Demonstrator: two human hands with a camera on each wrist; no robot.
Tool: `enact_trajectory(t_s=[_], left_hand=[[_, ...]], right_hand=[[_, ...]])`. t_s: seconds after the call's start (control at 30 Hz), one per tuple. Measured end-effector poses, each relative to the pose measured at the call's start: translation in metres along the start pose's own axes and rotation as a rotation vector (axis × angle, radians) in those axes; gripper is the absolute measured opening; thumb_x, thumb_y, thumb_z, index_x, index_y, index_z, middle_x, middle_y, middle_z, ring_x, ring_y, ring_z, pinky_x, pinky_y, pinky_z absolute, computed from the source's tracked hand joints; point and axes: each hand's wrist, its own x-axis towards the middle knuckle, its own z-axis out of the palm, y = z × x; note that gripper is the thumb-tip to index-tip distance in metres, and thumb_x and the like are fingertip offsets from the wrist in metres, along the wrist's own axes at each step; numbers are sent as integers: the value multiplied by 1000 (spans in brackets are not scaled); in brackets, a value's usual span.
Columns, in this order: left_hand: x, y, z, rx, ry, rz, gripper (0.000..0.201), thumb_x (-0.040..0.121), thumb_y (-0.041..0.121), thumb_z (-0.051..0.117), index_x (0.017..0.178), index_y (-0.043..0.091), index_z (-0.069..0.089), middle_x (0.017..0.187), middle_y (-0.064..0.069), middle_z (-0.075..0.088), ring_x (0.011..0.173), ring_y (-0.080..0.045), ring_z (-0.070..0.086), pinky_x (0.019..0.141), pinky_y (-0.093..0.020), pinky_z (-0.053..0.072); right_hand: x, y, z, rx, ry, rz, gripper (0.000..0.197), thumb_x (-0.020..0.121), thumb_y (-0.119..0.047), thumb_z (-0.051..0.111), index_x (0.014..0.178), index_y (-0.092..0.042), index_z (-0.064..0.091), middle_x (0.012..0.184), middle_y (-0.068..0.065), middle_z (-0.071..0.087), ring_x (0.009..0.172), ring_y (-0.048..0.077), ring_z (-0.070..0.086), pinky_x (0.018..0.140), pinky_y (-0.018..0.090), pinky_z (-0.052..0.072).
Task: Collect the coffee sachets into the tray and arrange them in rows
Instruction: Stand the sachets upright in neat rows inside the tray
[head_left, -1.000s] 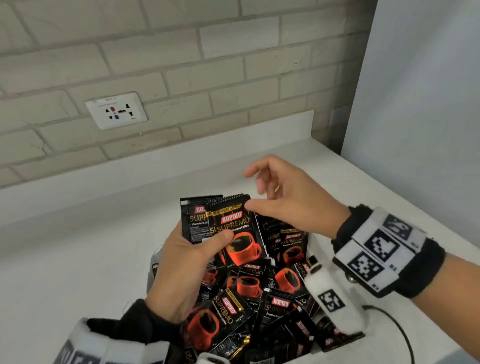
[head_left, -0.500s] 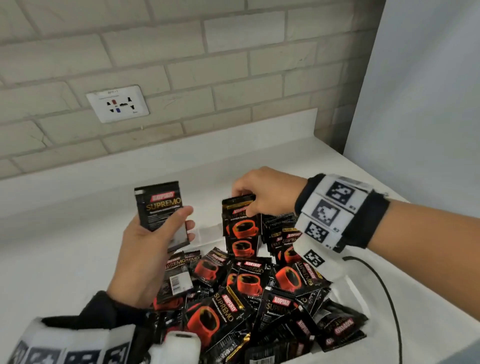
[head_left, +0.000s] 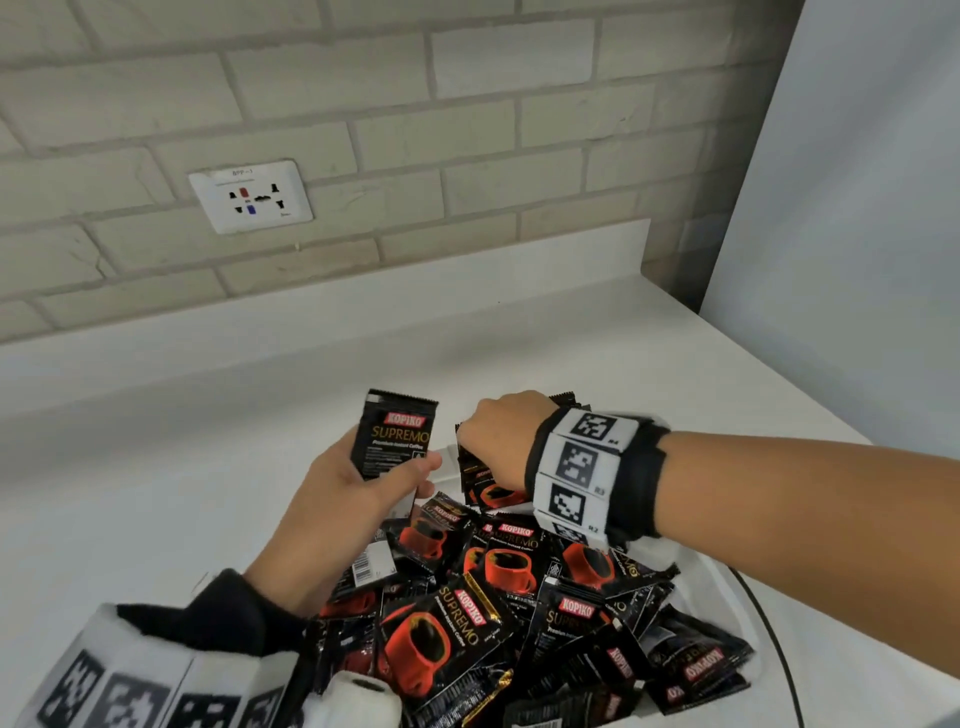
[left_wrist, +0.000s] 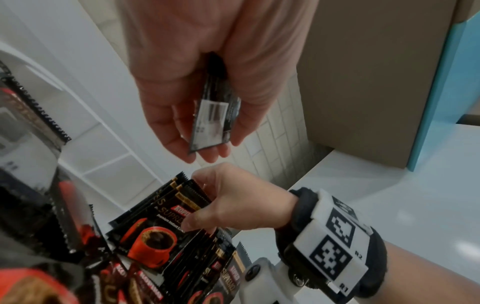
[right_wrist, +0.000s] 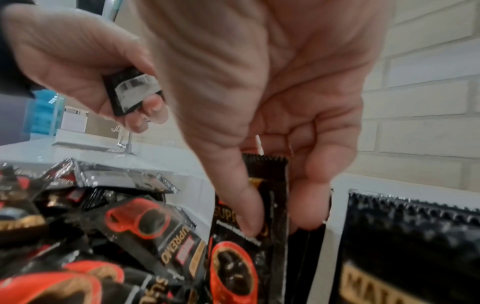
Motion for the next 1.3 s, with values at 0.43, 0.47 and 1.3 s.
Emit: enact_trajectory(t_s=[0.43, 0.47, 1.3], left_hand=[[19, -20, 4, -31, -53, -253, 15, 87, 15, 62, 93, 3, 68, 85, -18, 71, 72, -27, 63, 66, -35, 56], [20, -21, 6, -1, -49, -253, 17, 86, 21, 64, 90, 6, 70, 85, -16, 72, 75, -30, 64, 74, -42, 55], [24, -17, 32, 85, -155, -216, 17, 91, 14, 55, 76, 12, 62, 70, -6, 67, 68, -24, 59, 69, -34, 44]], right_hand=[[2, 17, -2, 54, 91, 52, 22, 84, -13, 62, 104, -9, 53, 75, 1, 36, 54, 13, 34, 44, 23, 25], [1, 19, -2, 60, 94, 59, 22, 84, -13, 62, 104, -9, 53, 78, 1, 37, 56, 14, 37, 45, 22, 26], [15, 29, 6, 313, 96, 27, 49, 79, -14, 70, 121, -11, 47, 115, 9, 52, 103, 24, 53, 72, 28, 40]])
